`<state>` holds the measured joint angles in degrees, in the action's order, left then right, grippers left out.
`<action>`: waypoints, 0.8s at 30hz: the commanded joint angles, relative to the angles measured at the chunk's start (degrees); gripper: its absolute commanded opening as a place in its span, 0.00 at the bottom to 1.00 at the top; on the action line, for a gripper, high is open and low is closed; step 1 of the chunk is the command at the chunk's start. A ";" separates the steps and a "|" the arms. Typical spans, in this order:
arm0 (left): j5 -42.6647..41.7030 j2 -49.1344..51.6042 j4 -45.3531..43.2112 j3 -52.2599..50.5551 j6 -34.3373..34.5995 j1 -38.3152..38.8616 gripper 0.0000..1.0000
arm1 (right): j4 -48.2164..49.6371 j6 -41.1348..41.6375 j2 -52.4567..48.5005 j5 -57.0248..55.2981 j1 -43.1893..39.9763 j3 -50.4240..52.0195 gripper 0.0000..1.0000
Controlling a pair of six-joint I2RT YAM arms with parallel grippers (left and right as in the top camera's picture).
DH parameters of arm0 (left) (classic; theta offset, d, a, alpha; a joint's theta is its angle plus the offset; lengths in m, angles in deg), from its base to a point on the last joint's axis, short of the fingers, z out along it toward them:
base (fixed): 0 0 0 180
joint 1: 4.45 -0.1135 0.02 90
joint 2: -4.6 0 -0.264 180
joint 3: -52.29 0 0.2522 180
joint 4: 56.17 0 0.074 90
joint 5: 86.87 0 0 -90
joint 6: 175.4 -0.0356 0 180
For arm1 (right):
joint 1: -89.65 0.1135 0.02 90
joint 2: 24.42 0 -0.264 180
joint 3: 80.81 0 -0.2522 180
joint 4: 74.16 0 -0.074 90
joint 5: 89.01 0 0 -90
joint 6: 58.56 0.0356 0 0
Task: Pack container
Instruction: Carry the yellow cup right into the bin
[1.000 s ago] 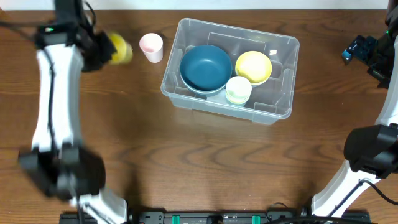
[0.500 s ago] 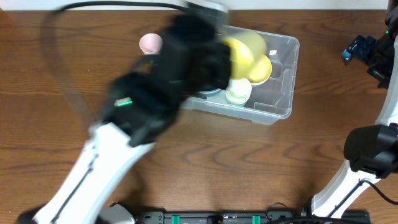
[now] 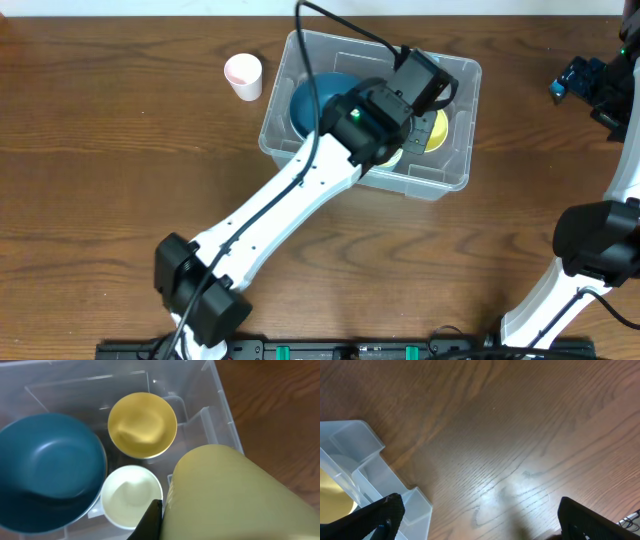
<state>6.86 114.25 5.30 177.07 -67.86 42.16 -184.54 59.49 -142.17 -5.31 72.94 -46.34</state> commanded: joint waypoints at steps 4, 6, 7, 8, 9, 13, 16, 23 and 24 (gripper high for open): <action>-0.26 3.74 -2.36 0.07 -0.35 -0.13 0.06 | -0.04 0.63 -0.33 -0.79 -0.15 0.07 0.99; -0.28 5.22 -3.50 0.07 -0.37 -0.13 0.06 | -0.04 0.63 -0.33 -0.79 -0.15 0.07 0.99; -0.26 5.88 -4.04 0.07 -0.35 -0.13 0.06 | -0.04 0.63 -0.33 -0.79 -0.15 0.07 0.99; -0.26 6.36 -4.42 0.07 -0.37 -0.13 0.06 | -0.04 0.63 -0.33 -0.79 -0.15 0.07 0.99; -0.26 7.13 -4.81 0.07 -0.35 -0.13 0.06 | -0.04 0.63 -0.33 -0.79 -0.15 0.07 0.99; -0.26 9.22 -5.44 0.04 -0.35 -0.13 0.06 | -0.04 0.63 -0.33 -0.79 -0.15 0.07 0.99; -0.26 10.54 -5.42 0.04 -0.37 -0.13 0.06 | -0.04 0.63 -0.33 -0.79 -0.15 0.07 0.99; -2.10 11.39 -5.40 -0.04 -0.39 -0.13 0.06 | -0.04 0.63 -0.33 -0.79 -0.15 0.07 0.99; -2.45 11.41 -5.35 -0.07 -0.39 -0.13 0.06 | -0.04 0.63 -0.33 -0.79 -0.15 0.07 0.99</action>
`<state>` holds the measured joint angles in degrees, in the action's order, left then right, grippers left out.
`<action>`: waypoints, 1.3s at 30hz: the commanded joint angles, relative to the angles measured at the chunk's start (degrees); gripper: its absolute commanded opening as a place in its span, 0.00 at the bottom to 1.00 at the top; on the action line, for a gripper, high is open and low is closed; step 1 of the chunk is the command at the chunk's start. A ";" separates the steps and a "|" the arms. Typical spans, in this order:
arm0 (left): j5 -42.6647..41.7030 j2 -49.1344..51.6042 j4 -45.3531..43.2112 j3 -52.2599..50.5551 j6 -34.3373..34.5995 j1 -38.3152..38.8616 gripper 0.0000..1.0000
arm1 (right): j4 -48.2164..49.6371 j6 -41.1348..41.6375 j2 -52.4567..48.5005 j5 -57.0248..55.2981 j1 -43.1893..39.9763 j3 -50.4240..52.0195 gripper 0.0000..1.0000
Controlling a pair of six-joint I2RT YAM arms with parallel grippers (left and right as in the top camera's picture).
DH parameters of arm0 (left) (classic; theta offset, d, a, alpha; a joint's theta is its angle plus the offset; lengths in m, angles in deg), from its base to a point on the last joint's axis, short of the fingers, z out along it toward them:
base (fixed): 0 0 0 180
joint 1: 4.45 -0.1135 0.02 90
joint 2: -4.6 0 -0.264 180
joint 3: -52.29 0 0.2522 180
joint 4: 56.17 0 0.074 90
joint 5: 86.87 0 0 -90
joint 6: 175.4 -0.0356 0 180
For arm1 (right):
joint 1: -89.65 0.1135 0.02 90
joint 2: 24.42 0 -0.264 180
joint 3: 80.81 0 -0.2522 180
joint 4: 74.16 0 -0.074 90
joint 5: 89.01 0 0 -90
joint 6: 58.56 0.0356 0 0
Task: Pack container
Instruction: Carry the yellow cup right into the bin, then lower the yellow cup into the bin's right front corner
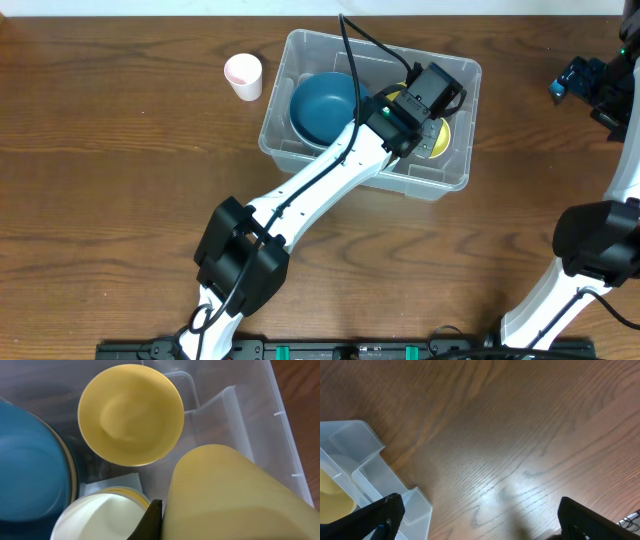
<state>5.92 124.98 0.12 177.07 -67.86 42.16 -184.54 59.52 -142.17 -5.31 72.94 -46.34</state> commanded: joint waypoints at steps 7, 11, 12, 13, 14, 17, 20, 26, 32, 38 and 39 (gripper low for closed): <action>-2.34 1.42 0.52 -0.15 -0.59 -0.13 0.06 | -0.04 0.61 -0.33 -0.79 -0.15 0.07 0.99; -2.36 2.14 1.57 -0.17 -1.25 -0.13 0.06 | -0.04 0.61 -0.33 -0.79 -0.15 0.07 0.99; -2.36 2.49 1.84 -0.17 -1.25 -0.11 0.06 | -0.04 0.61 -0.33 -0.79 -0.15 0.04 0.99; -2.36 2.58 2.08 -0.17 -1.25 0.00 0.06 | -0.04 0.61 -0.33 -0.76 -0.15 0.04 0.99; -2.36 2.84 2.32 -0.17 -1.25 0.00 0.06 | -0.04 0.61 -0.33 -0.79 -0.15 0.07 0.99; -2.36 3.41 2.40 -0.17 -1.40 0.48 0.06 | -0.04 0.61 -0.33 -0.79 -0.15 0.07 0.99; -2.36 3.96 2.38 -0.17 -2.45 1.40 0.06 | -0.04 0.61 -0.33 -0.79 -0.15 0.04 0.99; -2.32 3.96 2.05 -0.17 -2.95 2.40 0.06 | -0.04 0.61 -0.33 -0.79 -0.15 0.07 0.99; -2.34 3.96 2.16 -0.17 -2.95 2.40 0.06 | -0.04 0.61 -0.33 -0.79 -0.15 0.04 0.99; -2.38 3.96 2.21 -0.26 -2.95 2.45 0.06 | -0.04 0.61 -0.33 -0.79 -0.15 0.07 0.99; -2.36 3.96 2.23 -0.28 -2.95 2.49 0.06 | -0.04 0.61 -0.33 -0.79 -0.15 0.07 0.99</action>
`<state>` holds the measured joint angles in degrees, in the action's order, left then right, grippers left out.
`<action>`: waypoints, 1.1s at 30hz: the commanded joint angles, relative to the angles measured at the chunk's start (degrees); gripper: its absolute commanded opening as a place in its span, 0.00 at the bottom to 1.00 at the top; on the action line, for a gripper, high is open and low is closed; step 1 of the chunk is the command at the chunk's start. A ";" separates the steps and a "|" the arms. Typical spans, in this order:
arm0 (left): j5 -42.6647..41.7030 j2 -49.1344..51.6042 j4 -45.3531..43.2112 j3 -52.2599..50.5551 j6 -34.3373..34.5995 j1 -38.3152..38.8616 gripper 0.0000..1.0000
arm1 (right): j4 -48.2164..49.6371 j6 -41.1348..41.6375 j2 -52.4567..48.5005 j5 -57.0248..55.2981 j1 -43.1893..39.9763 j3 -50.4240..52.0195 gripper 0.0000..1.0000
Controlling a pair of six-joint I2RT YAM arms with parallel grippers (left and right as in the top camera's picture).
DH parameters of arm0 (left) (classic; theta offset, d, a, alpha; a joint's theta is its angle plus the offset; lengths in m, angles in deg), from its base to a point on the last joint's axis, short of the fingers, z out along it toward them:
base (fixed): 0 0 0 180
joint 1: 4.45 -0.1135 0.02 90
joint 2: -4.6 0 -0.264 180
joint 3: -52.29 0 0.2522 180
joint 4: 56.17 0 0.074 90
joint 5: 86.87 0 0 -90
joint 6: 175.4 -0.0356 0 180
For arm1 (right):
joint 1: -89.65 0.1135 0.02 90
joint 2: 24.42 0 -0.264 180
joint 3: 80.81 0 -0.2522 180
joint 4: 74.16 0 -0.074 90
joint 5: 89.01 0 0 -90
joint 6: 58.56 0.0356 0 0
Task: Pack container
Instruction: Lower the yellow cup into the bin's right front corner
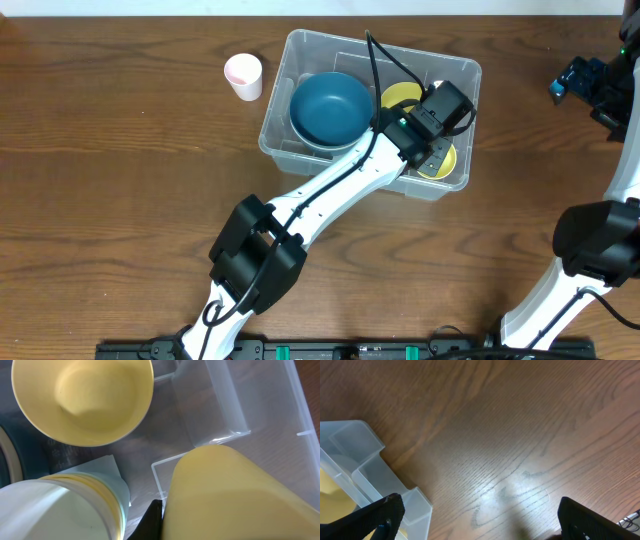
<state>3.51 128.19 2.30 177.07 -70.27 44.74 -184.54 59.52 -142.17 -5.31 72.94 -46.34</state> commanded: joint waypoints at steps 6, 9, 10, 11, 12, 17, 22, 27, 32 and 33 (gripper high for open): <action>0.07 0.74 -0.20 -0.33 -1.66 1.05 0.06 | -0.04 0.61 -0.33 -0.79 -0.15 0.07 0.99; 0.11 0.76 -0.44 -0.33 -1.64 1.29 0.06 | -0.04 0.61 -0.33 -0.79 -0.15 0.04 0.99; 0.11 0.76 -0.50 -0.33 -1.62 1.27 0.06 | -0.04 0.61 -0.33 -0.79 -0.15 0.07 0.99; 0.11 0.76 -0.50 -0.33 -1.62 1.25 0.06 | -0.04 0.61 -0.33 -0.79 -0.15 0.07 0.99; 0.28 0.76 -0.48 -0.33 -1.62 1.25 0.06 | -0.04 0.61 -0.33 -0.79 -0.15 0.07 0.99; 0.31 0.79 -0.48 -0.44 -1.62 1.25 0.06 | -0.04 0.61 -0.33 -0.79 -0.15 0.07 0.99; 0.57 1.20 -0.48 -1.20 -1.64 1.25 0.06 | -0.04 0.61 -0.33 -0.79 -0.15 0.07 0.99; 0.55 2.78 -0.50 -1.20 -1.60 1.25 0.06 | -0.04 0.61 -0.33 -0.79 -0.15 0.07 0.99; 0.50 3.98 -0.72 -1.20 -1.60 1.25 0.06 | -0.04 0.61 -0.33 -0.79 -0.15 0.07 0.99; 0.50 4.04 -0.90 -1.20 -1.60 1.25 0.06 | -0.04 0.61 -0.33 -0.79 -0.15 0.07 0.99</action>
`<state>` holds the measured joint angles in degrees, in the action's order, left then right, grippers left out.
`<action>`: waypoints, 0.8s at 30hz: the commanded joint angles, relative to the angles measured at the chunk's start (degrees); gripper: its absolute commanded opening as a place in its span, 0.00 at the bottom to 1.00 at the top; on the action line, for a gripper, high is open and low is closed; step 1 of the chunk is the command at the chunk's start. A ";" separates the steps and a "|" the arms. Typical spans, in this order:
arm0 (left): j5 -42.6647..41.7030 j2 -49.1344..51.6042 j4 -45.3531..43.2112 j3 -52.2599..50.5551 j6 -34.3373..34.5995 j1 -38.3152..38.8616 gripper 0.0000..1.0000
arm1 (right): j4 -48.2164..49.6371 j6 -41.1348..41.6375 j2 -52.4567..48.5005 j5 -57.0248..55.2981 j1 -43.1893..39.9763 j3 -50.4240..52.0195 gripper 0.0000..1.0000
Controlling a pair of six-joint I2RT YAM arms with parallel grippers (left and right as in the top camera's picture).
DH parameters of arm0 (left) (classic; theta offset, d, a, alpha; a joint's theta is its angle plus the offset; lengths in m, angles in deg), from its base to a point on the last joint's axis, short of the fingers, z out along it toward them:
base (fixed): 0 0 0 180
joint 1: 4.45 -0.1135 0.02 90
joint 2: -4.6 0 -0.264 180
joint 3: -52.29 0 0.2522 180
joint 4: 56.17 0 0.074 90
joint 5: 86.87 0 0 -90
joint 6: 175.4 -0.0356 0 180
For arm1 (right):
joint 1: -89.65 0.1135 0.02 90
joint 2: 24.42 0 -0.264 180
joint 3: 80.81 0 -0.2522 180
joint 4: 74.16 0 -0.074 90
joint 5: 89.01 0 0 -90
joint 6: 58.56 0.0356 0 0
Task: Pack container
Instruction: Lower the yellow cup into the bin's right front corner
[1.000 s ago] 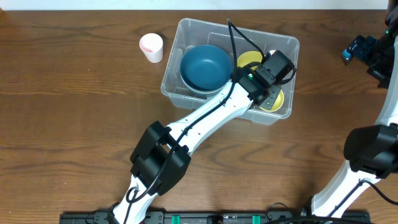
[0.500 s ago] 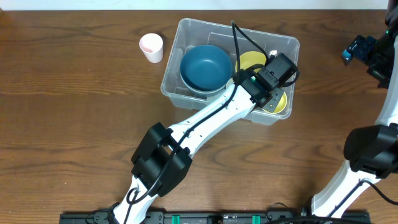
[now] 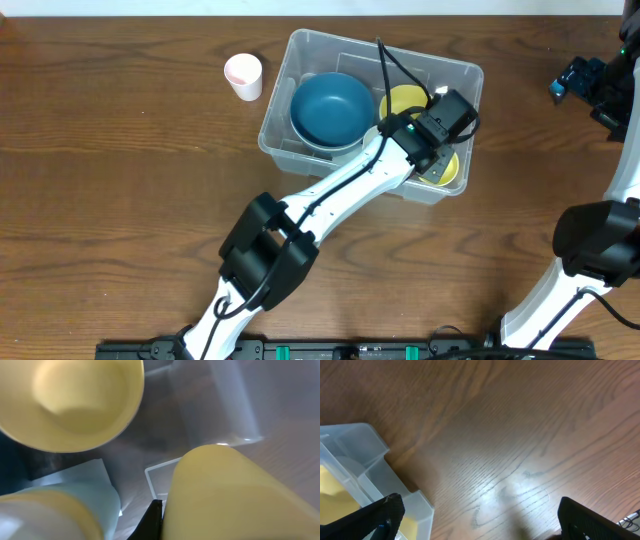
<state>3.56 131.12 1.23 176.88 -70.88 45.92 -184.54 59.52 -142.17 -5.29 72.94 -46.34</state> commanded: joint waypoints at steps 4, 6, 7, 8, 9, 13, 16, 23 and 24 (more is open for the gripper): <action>0.46 1.14 -0.11 -1.01 -0.98 0.07 0.06 | -0.04 0.61 -0.33 -0.81 -0.15 0.07 0.99; 0.46 1.14 -0.11 -1.01 -0.98 0.07 0.06 | -0.04 0.61 -0.33 -0.81 -0.15 0.07 0.99; 0.46 1.14 -0.11 -1.01 -0.98 0.07 0.06 | -0.04 0.61 -0.33 -0.81 -0.15 0.07 0.99; 0.46 1.14 -0.15 -1.01 -0.98 0.07 0.07 | -0.04 0.61 -0.33 -0.81 -0.15 0.04 0.99; 0.46 1.14 -0.28 -1.01 -0.98 0.07 0.07 | -0.04 0.61 -0.33 -0.81 -0.15 0.04 0.99; 0.46 1.14 -0.68 -1.01 -0.98 0.07 0.13 | -0.04 0.61 -0.33 -0.81 -0.15 0.07 0.99; 0.46 1.14 -0.94 -0.98 -0.98 0.07 0.13 | -0.04 0.61 -0.33 -0.81 -0.15 0.04 0.99; 0.46 1.09 -1.49 -0.96 -1.01 0.07 0.14 | -0.04 0.61 -0.33 -0.81 -0.15 0.07 0.99; 0.46 1.05 -1.77 -0.83 -1.01 0.07 0.16 | -0.04 0.61 -0.33 -0.81 -0.15 0.04 0.99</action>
<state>3.53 131.93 0.03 176.00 -71.18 45.92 -184.54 59.52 -142.17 -5.29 72.94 -46.34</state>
